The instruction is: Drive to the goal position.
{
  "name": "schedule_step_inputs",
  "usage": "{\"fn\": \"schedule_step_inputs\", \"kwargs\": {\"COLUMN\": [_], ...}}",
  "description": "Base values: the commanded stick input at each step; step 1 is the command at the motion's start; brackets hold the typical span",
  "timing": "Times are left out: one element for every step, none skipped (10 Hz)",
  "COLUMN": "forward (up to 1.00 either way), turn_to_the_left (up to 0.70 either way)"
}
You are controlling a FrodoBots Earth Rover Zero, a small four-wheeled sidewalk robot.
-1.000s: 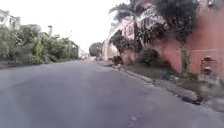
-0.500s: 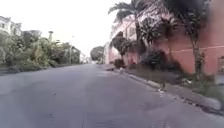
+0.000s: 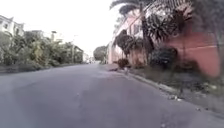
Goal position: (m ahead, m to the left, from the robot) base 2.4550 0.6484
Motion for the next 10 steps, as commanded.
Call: {"fn": "schedule_step_inputs", "kwargs": {"forward": [1.00, 1.00, 1.00, 1.00, 1.00, 1.00, 1.00, 1.00, 1.00, 1.00], "turn_to_the_left": [0.00, 0.00, 0.00, 0.00, 0.00, 0.00, 0.00, 0.00, 0.00, 0.00]}}
